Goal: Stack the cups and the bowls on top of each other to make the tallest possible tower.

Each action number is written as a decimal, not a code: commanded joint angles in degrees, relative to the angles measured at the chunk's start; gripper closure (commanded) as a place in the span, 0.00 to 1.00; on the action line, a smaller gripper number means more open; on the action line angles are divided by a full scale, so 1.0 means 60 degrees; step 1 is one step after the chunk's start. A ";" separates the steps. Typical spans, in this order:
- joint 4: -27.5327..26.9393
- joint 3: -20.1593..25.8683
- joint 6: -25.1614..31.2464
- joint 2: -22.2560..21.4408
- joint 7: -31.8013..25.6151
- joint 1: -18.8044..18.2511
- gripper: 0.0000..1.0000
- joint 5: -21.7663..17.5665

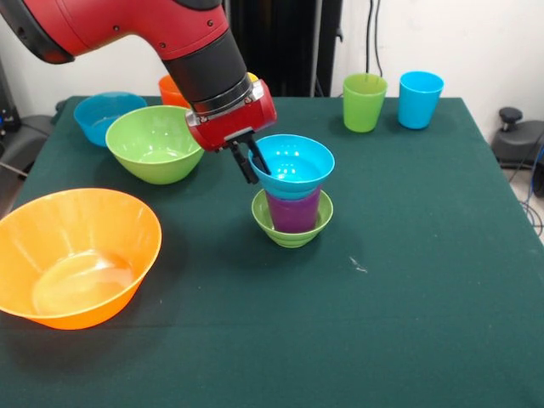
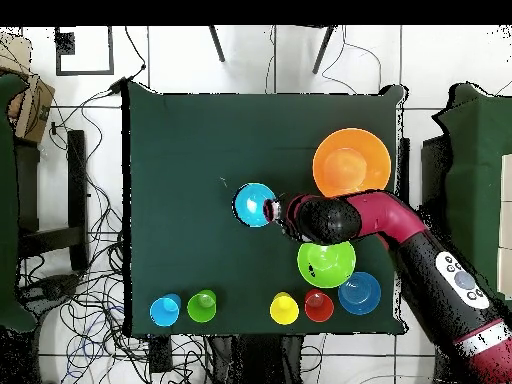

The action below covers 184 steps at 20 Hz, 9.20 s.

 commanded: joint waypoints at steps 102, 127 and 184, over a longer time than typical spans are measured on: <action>0.0976 -0.2040 0.0299 -0.4763 0.1539 0.3543 0.00 0.1065; 0.2554 -0.3703 -0.0481 -0.5609 0.2611 0.5290 0.00 0.2474; 0.2615 -0.7343 -0.1796 -0.5389 0.3850 0.8820 0.00 0.2283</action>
